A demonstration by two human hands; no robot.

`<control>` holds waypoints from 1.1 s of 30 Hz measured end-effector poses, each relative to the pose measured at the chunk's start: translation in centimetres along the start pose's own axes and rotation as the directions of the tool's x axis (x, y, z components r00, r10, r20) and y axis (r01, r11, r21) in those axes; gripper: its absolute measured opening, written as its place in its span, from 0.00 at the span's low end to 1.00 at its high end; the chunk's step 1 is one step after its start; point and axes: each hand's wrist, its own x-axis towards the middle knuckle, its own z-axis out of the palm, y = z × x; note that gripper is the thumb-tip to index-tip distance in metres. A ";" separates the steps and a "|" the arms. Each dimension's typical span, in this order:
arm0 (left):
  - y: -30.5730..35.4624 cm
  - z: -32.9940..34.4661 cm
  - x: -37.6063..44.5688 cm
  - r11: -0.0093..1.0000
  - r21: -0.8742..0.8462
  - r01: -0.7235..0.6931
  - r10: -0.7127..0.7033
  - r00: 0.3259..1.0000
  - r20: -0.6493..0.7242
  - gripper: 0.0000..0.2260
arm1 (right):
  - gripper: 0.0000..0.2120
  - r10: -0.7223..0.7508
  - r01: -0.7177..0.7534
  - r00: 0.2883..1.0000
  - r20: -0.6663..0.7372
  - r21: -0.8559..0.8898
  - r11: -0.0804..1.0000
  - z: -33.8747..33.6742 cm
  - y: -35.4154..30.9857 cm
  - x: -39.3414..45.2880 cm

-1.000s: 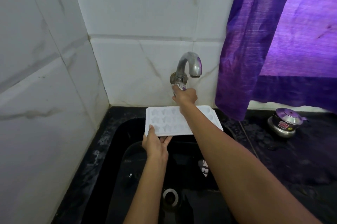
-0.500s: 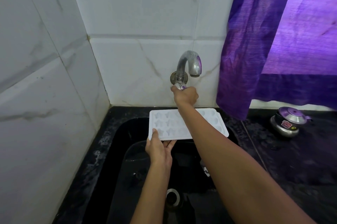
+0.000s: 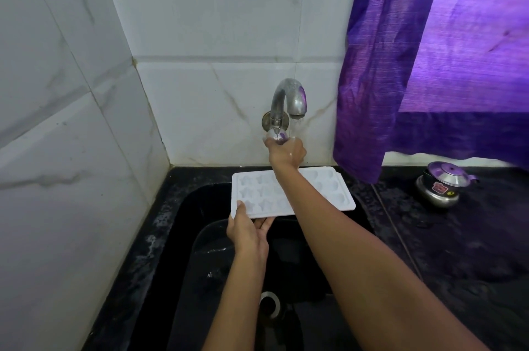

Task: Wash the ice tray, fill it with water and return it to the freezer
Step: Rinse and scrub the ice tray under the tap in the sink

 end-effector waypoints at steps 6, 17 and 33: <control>-1.0 0.1 -0.7 0.999 -0.008 0.042 -0.042 0.999 0.023 0.12 | 0.28 -0.176 0.200 0.980 0.094 -0.448 0.872 -0.5 3.6 -2.0; -1.4 -1.6 0.2 0.993 -0.113 0.023 -0.024 1.000 -0.007 0.14 | 0.44 -0.066 0.305 0.950 0.305 -0.865 0.398 -5.2 10.3 -2.8; -1.2 -5.2 -1.0 0.999 -0.051 0.014 -0.014 1.000 -0.008 0.12 | 0.45 0.006 0.345 0.929 0.371 -0.870 0.352 -7.2 12.2 -6.0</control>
